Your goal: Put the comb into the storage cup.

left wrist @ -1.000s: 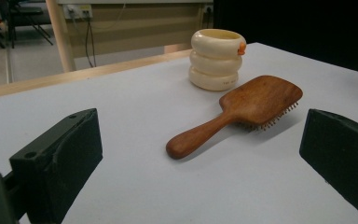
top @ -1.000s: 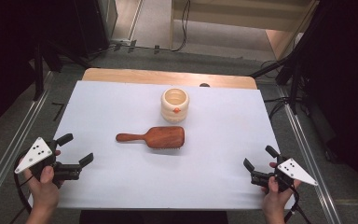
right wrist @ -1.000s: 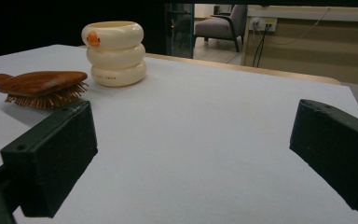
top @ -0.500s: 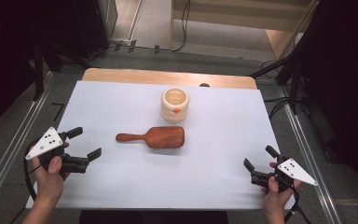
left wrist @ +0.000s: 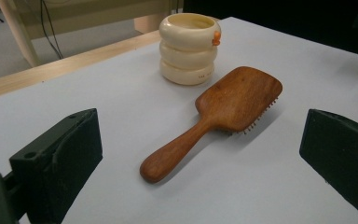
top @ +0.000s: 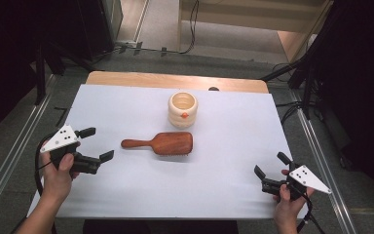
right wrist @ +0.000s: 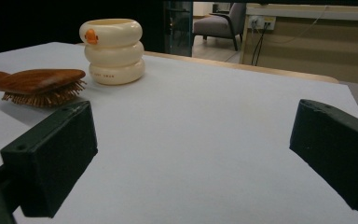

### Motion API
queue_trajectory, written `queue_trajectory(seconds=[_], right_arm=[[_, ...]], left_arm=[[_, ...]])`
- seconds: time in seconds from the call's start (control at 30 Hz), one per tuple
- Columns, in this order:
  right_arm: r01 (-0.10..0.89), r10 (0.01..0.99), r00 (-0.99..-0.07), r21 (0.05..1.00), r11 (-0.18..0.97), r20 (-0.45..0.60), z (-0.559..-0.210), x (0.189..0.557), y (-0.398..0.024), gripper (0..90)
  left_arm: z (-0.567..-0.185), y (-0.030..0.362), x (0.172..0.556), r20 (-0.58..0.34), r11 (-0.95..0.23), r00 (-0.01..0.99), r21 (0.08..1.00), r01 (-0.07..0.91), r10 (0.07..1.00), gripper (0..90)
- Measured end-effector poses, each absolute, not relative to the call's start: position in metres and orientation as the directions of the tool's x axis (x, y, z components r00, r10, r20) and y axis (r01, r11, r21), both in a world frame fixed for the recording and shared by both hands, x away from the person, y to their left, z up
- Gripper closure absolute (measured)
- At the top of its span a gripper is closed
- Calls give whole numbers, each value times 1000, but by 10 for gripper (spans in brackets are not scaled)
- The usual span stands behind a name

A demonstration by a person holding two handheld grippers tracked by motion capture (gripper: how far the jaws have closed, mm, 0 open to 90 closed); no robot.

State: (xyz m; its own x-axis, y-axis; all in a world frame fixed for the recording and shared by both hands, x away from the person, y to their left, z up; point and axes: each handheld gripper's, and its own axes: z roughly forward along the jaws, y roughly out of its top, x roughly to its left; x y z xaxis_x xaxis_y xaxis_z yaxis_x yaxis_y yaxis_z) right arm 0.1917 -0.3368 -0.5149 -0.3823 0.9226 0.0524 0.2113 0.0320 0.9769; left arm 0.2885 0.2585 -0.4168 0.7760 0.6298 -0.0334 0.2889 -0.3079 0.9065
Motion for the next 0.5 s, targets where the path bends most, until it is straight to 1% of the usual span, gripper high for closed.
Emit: queue_trajectory(seconds=[0.13,0.5], right_arm=[[210,923,-382,977,34,50,-515,192,-337,0],[211,923,-380,977,31,53,-515,192,-337,0]], left_arm=[[-414,254,293,-24,-329,779,898,293,627,0],[-410,239,306,-19,-393,813,868,302,582,0]])
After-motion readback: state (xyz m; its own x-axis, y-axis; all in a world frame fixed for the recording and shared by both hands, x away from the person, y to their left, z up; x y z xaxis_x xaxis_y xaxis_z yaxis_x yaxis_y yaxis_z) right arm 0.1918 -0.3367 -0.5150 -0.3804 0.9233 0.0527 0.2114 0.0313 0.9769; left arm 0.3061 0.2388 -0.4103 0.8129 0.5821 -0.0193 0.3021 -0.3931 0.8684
